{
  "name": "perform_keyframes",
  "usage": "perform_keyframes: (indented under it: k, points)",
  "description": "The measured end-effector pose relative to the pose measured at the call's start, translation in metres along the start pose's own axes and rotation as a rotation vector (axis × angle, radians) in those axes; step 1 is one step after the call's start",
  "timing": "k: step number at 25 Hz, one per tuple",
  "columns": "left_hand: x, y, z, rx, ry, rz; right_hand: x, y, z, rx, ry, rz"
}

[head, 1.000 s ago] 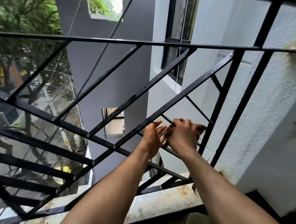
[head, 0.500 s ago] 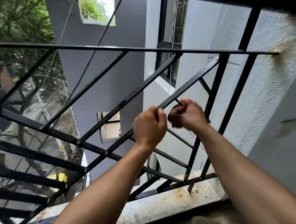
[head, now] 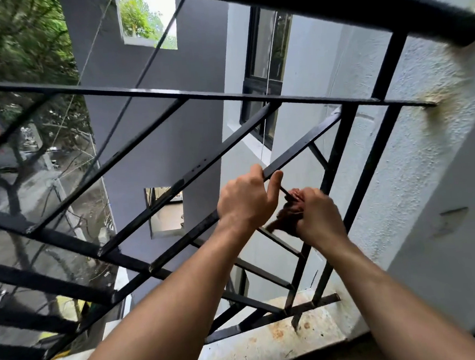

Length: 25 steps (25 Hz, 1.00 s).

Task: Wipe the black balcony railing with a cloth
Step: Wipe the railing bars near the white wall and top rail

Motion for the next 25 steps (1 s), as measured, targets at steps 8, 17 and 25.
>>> perform_keyframes:
  k: [8, 17, 25]
  points:
    - [-0.001, -0.001, -0.005, 0.011, 0.019, 0.003, -0.113, 0.019, 0.032, -0.134, -0.628, 0.380]
    - [0.000, 0.001, -0.007, -0.001, 0.042, -0.024, -0.111, 0.015, 0.054, 0.044, 0.024, -0.638]
    - [0.000, 0.004, -0.002, -0.017, 0.045, -0.070, -0.076, 0.026, 0.033, 0.418, 0.257, 0.811]
Point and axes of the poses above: each hand's wrist, its own z-axis towards the middle knuckle, its own x-axis out of the palm, y = z × x, the point moved 9 cm from there along z, towards the middle knuckle, and after that the axes turned 1 degree about y, right-handed, at the moved point
